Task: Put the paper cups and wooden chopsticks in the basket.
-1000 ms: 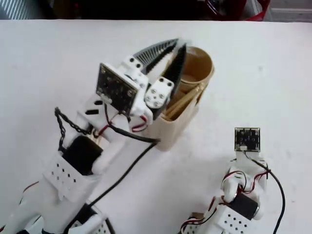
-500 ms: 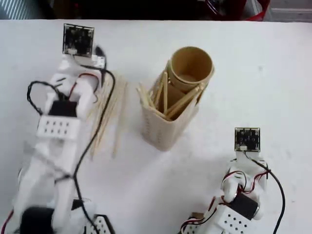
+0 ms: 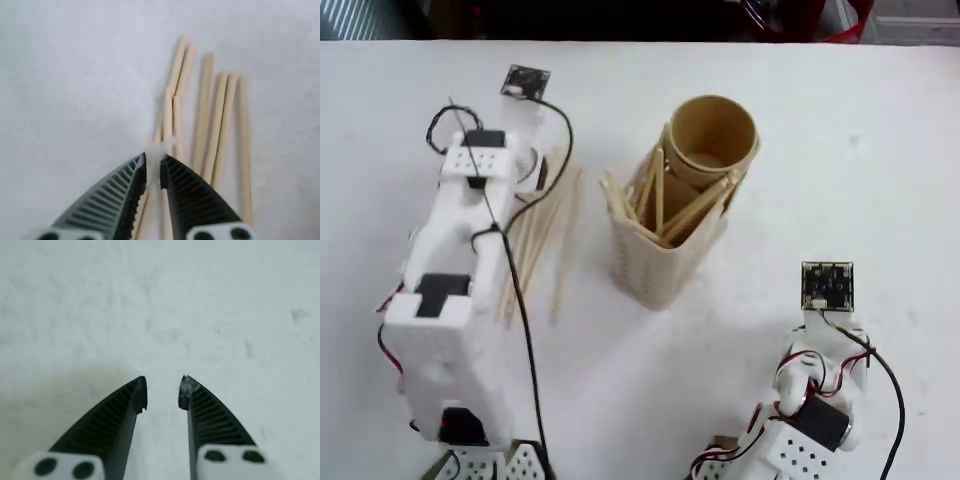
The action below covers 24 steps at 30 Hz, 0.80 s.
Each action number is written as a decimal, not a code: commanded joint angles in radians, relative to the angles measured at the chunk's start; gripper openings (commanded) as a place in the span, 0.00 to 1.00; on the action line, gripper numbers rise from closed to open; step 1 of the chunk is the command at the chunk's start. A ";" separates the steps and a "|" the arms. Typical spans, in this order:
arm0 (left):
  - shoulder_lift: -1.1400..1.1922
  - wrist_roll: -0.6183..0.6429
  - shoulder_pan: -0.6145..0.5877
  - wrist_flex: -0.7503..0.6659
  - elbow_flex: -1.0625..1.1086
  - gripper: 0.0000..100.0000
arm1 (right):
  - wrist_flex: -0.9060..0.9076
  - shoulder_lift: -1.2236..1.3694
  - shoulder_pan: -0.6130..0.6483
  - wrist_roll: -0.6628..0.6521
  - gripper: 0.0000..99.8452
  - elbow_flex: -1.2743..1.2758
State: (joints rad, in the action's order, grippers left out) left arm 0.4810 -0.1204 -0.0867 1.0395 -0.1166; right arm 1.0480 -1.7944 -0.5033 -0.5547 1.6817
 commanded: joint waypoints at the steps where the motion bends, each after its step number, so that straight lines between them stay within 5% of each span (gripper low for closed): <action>1: 0.039 -0.011 -0.002 0.068 -0.129 0.07 | -0.018 -0.008 -0.012 -0.005 0.11 0.009; 24: 0.166 -0.003 0.048 0.110 -0.204 0.12 | -0.018 -0.008 -0.012 -0.005 0.11 0.009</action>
State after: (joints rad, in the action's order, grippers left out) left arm 0.6360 -0.1204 -0.0468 1.1623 -0.2777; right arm 1.0480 -1.7944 -0.5033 -0.5547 1.6817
